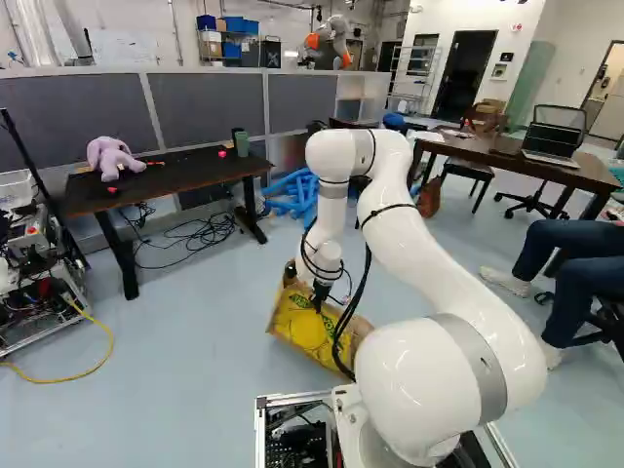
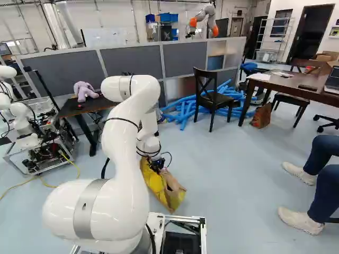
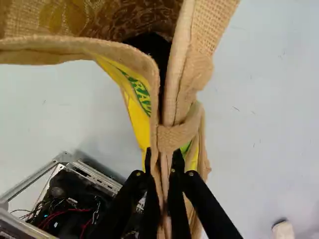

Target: Pick up the bag on the ground and place it on the table

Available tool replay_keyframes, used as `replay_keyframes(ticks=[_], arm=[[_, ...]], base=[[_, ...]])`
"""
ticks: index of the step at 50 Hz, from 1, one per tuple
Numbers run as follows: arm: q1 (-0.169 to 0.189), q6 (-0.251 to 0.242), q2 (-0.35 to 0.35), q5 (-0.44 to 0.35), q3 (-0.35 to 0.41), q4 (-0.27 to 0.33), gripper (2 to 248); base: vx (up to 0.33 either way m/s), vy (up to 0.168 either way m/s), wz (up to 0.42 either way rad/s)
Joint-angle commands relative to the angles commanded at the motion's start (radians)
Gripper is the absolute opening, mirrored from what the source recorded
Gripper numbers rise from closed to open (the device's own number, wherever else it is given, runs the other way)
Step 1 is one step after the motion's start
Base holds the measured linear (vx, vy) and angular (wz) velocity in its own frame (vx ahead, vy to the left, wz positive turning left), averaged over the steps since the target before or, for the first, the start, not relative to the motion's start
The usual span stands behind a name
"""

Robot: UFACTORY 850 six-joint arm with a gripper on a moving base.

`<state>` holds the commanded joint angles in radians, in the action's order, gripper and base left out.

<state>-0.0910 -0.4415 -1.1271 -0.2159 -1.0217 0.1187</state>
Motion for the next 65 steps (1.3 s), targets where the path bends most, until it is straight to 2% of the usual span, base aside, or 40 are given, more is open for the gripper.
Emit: replay_keyframes(ticks=[38,65], arm=[[-0.037,0.0,0.183,0.004,0.221,-0.077,21],[-0.037,0.0,0.305,0.069,0.304,-0.135,21]], base=[[0.0,0.0,0.0],[0.0,0.0,0.0]])
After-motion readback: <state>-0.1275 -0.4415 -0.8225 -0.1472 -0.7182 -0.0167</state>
